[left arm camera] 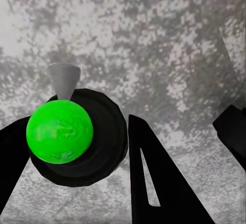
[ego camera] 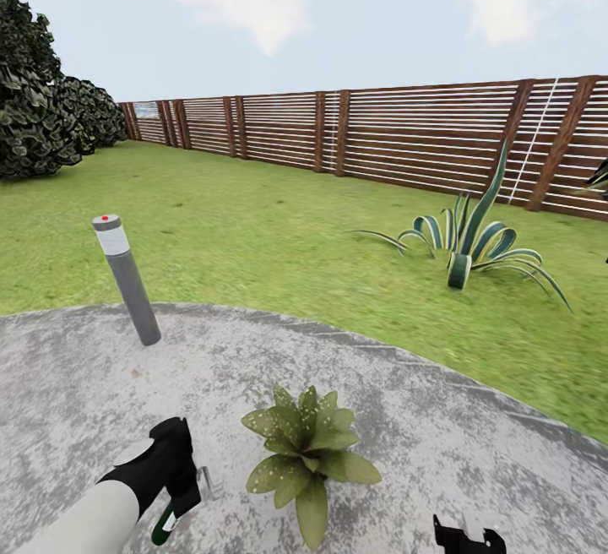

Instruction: Pick up the pesticide atomizer in the garden and spray insectifuge to fully cover both potted plants in the garden.

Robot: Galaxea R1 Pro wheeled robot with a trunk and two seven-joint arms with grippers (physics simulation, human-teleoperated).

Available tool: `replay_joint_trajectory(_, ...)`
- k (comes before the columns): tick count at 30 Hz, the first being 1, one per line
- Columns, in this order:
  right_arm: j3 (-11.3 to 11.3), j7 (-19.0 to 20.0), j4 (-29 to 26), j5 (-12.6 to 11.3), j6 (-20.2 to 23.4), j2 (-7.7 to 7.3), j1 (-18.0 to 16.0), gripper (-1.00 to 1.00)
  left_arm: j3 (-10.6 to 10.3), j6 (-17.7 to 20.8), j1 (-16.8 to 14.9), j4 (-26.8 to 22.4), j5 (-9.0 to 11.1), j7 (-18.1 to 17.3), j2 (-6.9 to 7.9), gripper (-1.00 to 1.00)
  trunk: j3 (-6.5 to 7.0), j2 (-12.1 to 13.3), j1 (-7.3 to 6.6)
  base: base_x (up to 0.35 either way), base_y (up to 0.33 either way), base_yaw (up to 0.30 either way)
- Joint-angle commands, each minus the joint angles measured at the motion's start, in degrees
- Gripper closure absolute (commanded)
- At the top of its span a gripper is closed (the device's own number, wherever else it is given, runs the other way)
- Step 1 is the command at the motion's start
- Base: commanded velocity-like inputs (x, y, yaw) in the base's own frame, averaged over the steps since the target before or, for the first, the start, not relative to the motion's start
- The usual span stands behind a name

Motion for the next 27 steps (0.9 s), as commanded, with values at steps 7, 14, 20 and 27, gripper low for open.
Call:
replay_joint_trajectory(7, 0.3, 0.0, -0.1, -0.5, -0.3, 0.47, 0.0, -1.0, -0.3, 0.5, 0.0, -0.1, 0.0, -0.3, 0.03, 1.0, -0.05, 0.0, -0.01, 0.0, 0.0, 0.0)
replay_joint_trajectory(14, 0.3, 0.0, -0.1, -0.5, -0.3, 0.48, 0.0, -1.0, -0.3, 0.5, 0.0, -0.1, 0.0, -0.2, 0.03, 1.0, -0.05, 0.0, -0.01, -0.083, -0.192, 0.154)
replay_joint_trajectory(20, 0.3, 0.0, -0.1, -0.6, -0.3, 0.48, 0.0, -1.0, -0.3, 0.5, 0.0, -0.1, 0.0, -0.2, 0.11, 1.0, -0.05, 0.0, -0.01, -0.176, -0.261, 0.056)
replay_joint_trajectory(27, 0.3, 0.0, -0.1, -0.5, -0.3, 0.48, 0.0, -1.0, -0.2, 0.5, 0.0, -0.2, 0.0, -0.2, 0.11, 1.0, -0.05, 0.0, -0.01, -0.061, -0.045, 0.063)
